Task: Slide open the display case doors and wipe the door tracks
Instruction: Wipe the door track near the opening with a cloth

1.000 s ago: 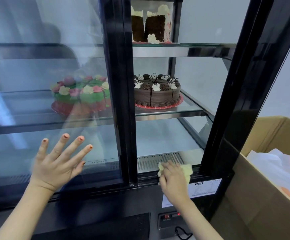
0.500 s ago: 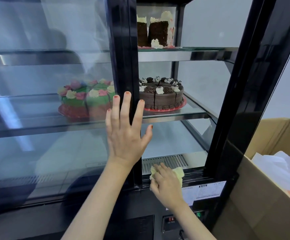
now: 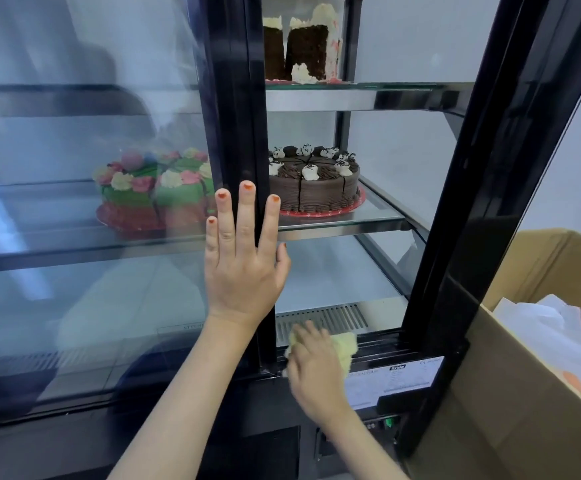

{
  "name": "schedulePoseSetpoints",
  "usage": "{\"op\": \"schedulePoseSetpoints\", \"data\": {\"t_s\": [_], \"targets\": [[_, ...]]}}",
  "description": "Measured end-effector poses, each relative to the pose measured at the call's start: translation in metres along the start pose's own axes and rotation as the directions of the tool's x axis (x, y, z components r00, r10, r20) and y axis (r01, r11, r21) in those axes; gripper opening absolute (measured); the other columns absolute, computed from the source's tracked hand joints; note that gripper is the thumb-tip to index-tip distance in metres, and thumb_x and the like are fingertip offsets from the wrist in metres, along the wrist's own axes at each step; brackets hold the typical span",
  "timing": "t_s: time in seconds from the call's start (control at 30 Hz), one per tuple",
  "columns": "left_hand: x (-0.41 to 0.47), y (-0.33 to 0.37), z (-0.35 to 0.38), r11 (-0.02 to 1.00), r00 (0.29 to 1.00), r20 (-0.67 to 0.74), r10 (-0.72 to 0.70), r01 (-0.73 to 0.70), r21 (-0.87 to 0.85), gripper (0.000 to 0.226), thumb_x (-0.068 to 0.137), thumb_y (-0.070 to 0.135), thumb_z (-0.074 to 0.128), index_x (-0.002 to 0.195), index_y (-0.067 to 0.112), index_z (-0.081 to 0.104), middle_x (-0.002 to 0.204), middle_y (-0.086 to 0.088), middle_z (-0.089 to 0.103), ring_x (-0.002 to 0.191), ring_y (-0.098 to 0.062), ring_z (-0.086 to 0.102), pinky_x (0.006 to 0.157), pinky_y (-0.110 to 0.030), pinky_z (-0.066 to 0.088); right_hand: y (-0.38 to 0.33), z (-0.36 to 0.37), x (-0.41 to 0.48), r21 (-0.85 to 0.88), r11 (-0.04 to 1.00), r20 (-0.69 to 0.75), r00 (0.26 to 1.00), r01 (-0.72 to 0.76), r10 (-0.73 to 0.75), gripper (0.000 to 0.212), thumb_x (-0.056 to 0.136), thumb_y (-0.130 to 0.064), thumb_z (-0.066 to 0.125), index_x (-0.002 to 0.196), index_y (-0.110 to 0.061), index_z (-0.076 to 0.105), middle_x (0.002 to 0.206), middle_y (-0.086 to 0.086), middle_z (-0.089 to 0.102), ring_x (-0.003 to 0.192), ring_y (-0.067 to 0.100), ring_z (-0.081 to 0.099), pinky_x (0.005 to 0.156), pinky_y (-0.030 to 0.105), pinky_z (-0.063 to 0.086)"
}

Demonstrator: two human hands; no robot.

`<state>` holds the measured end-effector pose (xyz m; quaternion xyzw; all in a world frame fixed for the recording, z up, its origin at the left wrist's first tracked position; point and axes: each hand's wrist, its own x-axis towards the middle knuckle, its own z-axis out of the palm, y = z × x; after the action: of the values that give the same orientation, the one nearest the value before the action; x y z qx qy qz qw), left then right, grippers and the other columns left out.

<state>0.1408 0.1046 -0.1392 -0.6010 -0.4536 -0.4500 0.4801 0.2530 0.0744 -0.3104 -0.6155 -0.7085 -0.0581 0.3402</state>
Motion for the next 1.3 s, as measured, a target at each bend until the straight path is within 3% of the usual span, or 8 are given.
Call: {"op": "schedulePoseSetpoints", "data": {"t_s": [0.1,0.2,0.37,0.5,0.63,1.1,1.23,1.3], "targets": [[-0.001,-0.001,0.000,1.000,1.000,-0.009,0.015,-0.015,0.001,0.065,0.086,0.026,0.052,0.144,0.013,0.027,0.149,-0.017,0.018,0.143,-0.029,-0.004,0.115,-0.041,0.007,-0.002,0.008,0.000,0.026,0.989,0.018,0.989,0.146,-0.146,0.040,0.079,-0.017,0.043,0.102,0.000,0.071,0.116,0.010,0.065,0.115,0.029,0.054,0.105,0.035,0.031],[-0.001,-0.002,0.000,1.000,0.999,-0.018,0.028,-0.028,-0.004,0.067,0.085,0.026,0.054,0.144,0.013,0.026,0.151,-0.017,0.014,0.143,-0.030,-0.003,0.116,-0.041,0.006,0.023,-0.001,0.001,0.044,0.964,0.019,0.964,0.263,-0.264,0.019,0.082,-0.016,0.049,0.076,-0.004,0.063,0.100,0.008,0.058,0.096,0.023,0.048,0.080,0.034,0.043],[-0.001,-0.004,-0.001,0.999,0.999,-0.017,0.039,-0.039,-0.014,0.066,0.085,0.025,0.053,0.144,0.012,0.025,0.146,-0.020,0.021,0.143,-0.033,-0.002,0.116,-0.041,0.005,0.091,-0.033,0.002,0.011,0.997,-0.065,0.995,0.077,-0.076,0.029,0.084,-0.021,0.044,0.062,-0.005,0.055,0.081,0.005,0.053,0.078,0.016,0.037,0.067,0.026,0.030],[-0.001,-0.007,-0.002,0.998,0.998,-0.005,0.055,-0.055,-0.012,0.065,0.083,0.019,0.052,0.143,0.010,0.030,0.145,-0.020,0.022,0.138,-0.038,0.009,0.116,-0.041,0.005,0.114,-0.043,0.003,-0.017,0.999,-0.111,0.993,-0.048,0.046,0.034,0.085,-0.023,0.040,0.065,-0.006,0.062,0.077,0.002,0.053,0.071,0.022,0.047,0.066,0.024,0.028],[-0.003,-0.014,-0.003,0.998,0.998,0.007,0.064,-0.064,-0.011,0.066,0.083,0.019,0.050,0.144,0.011,0.026,0.146,-0.020,0.020,0.143,-0.030,-0.004,0.116,-0.042,0.006,0.104,-0.037,0.004,-0.019,0.993,-0.149,0.982,-0.117,0.113,0.039,0.084,-0.023,0.037,0.068,-0.004,0.067,0.075,0.003,0.056,0.071,0.023,0.048,0.068,0.026,0.033],[-0.007,-0.039,-0.006,0.998,0.999,0.003,0.050,-0.050,0.037,0.063,0.090,0.032,0.051,0.144,0.008,0.027,0.144,-0.023,0.021,0.143,-0.032,-0.004,0.117,-0.041,0.002,0.100,-0.030,0.003,-0.008,0.996,-0.234,0.969,-0.086,0.082,0.037,0.081,-0.024,0.039,0.062,-0.004,0.064,0.073,0.004,0.055,0.068,0.022,0.046,0.063,0.031,0.038],[-0.007,-0.037,-0.006,0.998,0.999,0.010,0.038,-0.038,0.049,0.061,0.091,0.031,0.049,0.143,0.007,0.028,0.144,-0.023,0.022,0.134,-0.043,0.013,0.116,-0.041,0.002,0.071,-0.017,0.005,-0.017,0.999,-0.221,0.974,-0.049,0.044,0.031,0.076,-0.021,0.042,0.059,-0.005,0.061,0.071,0.006,0.055,0.065,0.026,0.048,0.066,0.028,0.033],[-0.007,-0.037,-0.006,0.998,0.999,0.005,0.038,-0.038,0.049,0.060,0.091,0.030,0.049,0.143,0.007,0.029,0.144,-0.023,0.023,0.133,-0.044,0.014,0.116,-0.042,0.003,0.048,-0.008,0.004,-0.023,0.999,-0.173,0.984,-0.036,0.031,0.030,0.074,-0.022,0.042,0.059,-0.006,0.062,0.072,0.006,0.055,0.065,0.026,0.050,0.065,0.032,0.038]]}}
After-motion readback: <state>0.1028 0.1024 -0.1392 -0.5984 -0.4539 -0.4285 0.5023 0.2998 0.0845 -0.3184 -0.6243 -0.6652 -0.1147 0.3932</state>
